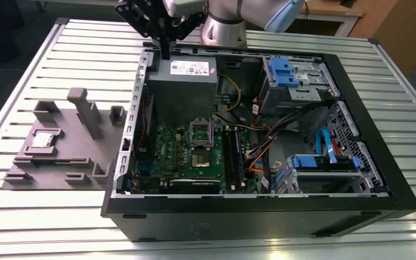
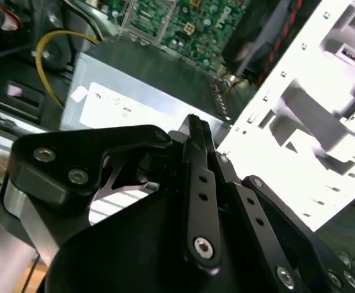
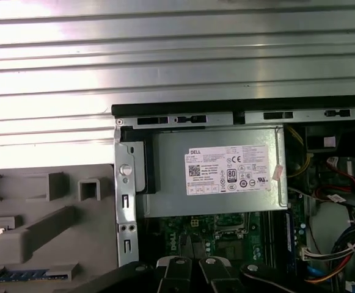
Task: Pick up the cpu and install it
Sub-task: 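Reach for the cpu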
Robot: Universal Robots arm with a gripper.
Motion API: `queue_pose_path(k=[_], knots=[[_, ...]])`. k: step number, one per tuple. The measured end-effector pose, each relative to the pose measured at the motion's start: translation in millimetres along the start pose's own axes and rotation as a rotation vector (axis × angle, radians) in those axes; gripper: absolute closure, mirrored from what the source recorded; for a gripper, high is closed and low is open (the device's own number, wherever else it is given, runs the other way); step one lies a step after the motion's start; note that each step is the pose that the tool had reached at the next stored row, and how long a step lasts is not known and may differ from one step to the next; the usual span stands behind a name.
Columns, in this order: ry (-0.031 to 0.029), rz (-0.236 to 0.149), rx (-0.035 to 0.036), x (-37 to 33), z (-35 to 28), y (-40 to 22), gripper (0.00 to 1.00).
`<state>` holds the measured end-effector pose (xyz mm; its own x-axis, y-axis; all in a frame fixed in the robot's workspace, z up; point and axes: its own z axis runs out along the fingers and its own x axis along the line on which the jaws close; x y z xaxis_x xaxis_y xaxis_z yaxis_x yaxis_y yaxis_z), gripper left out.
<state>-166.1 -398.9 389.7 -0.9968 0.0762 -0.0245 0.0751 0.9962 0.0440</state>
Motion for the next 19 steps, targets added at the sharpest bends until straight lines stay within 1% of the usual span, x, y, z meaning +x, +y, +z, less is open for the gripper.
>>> queue_pose_path(k=[12, 19], knots=[[0.0001, 0.0, 0.0001, 42.4, 3.8, -3.3, 0.9], [0.0001, 0.0, 0.0001, 65.9, 5.2, -5.2, 0.9]])
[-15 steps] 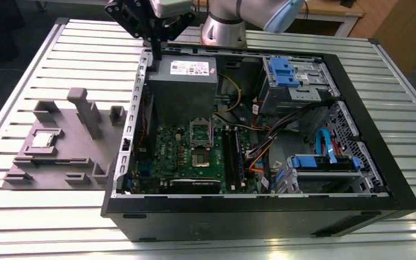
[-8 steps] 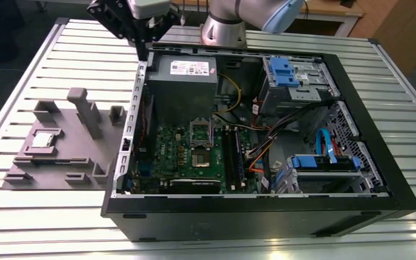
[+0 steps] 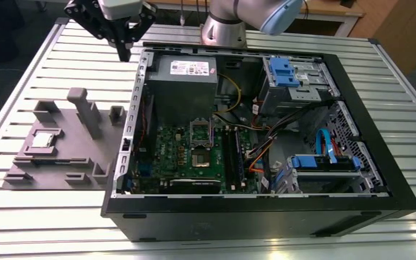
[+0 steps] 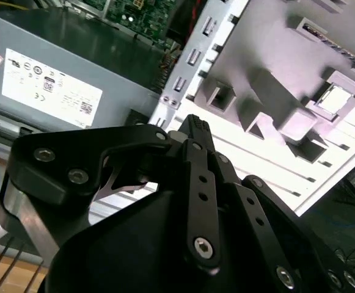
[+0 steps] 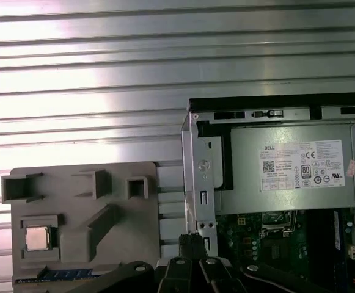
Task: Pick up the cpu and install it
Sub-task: 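Reach for the cpu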
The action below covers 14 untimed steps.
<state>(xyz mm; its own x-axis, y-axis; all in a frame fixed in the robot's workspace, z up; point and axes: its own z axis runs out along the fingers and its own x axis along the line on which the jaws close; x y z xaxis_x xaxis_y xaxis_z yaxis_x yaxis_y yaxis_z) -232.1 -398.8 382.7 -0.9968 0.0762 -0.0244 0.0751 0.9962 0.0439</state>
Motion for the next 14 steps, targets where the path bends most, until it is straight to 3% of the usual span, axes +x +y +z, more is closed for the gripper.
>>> queue_pose_path(k=[7, 14], knots=[[-0.0001, 0.0, -0.0001, 21.9, 1.8, -1.7, 0.9], [-0.0001, 0.0, -0.0001, 35.3, 3.5, -2.8, 0.9]])
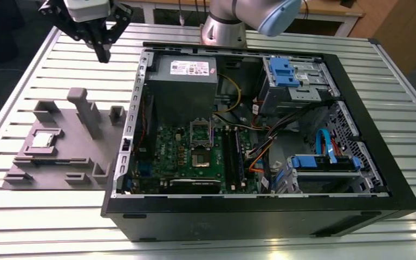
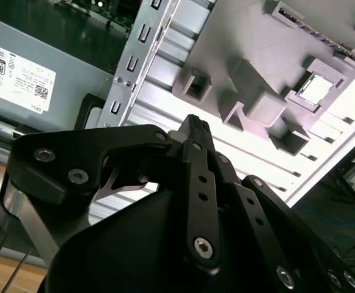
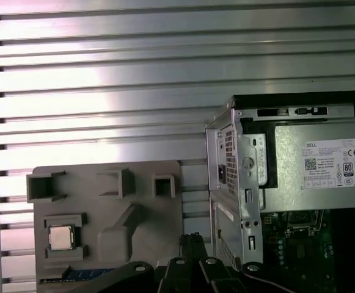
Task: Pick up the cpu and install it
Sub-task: 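Reach for the cpu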
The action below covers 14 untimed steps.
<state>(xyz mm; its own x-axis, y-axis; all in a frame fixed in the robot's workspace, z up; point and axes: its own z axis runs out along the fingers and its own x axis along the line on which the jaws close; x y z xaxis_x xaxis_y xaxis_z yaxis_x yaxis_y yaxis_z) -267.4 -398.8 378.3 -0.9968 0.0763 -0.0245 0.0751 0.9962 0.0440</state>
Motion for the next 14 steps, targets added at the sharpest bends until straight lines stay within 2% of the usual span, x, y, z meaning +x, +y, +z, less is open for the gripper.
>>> queue_pose_path(k=[5, 14], knots=[[0.0, 0.0, 0.0, 6.2, 0.6, -0.5, 0.9], [0.0, 0.0, 0.0, 7.2, 0.7, -0.6, 0.9]])
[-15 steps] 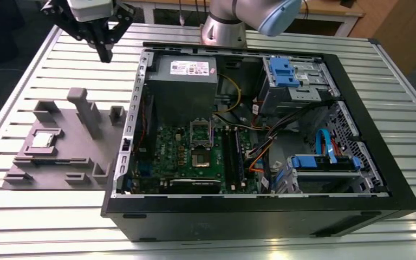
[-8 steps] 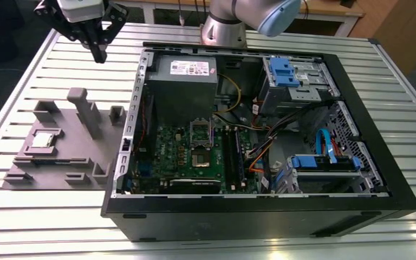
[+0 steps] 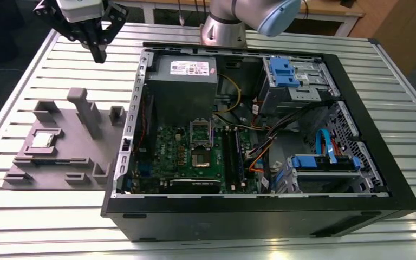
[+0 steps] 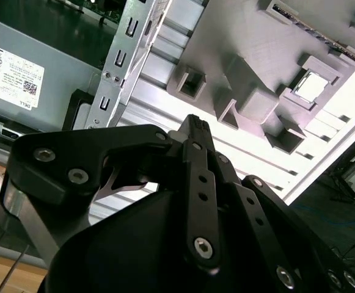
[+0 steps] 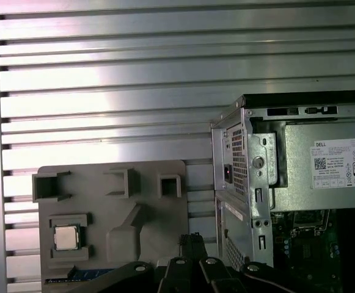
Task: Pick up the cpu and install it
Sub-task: 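Reach for the cpu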
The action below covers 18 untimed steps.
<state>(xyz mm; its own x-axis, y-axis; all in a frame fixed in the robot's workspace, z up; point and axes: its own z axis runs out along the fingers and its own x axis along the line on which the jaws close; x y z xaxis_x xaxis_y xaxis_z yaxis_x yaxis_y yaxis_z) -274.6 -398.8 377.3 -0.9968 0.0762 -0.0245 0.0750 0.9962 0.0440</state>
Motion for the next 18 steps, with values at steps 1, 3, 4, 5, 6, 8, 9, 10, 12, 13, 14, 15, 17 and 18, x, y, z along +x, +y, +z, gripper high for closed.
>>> queue_pose_path(k=[1, 3, 4, 5, 6, 8, 9, 10, 12, 13, 14, 15, 17, 18], knots=[[0.0, 0.0, 0.0, 0.1, 0.0, 0.0, 0.9], [-0.0001, 0.0, 0.0, 1.1, 0.2, -0.1, 0.9], [0.0, 0.0, 0.0001, 1.7, 0.3, -0.2, 0.9], [0.0, 0.0, 0.0, 2.5, 0.5, -0.2, 0.9], [0.0, 0.0, 0.0, 3.4, 0.7, -0.3, 0.9], [0.0, 0.0, 0.0001, 5.7, 1.2, -0.5, 0.9], [0.0, 0.0, 0.0, 7.0, 1.6, -0.6, 0.9], [0.0, 0.0, 0.0, 8.0, 1.8, -0.7, 0.9], [-0.0001, 0.0, 0.0, 8.2, 2.0, -0.7, 0.9], [0.0, 0.0, 0.0, 8.2, 1.9, -0.7, 0.9], [0.0001, 0.0, 0.0001, 8.3, 1.9, -0.7, 0.9], [0.0, 0.0, 0.0, 8.3, 1.9, -0.7, 0.9], [0.0, 0.0, -0.0001, 8.5, 2.0, -0.7, 0.9], [-0.0001, 0.0, -0.0001, 8.9, 2.1, -0.8, 0.9]])
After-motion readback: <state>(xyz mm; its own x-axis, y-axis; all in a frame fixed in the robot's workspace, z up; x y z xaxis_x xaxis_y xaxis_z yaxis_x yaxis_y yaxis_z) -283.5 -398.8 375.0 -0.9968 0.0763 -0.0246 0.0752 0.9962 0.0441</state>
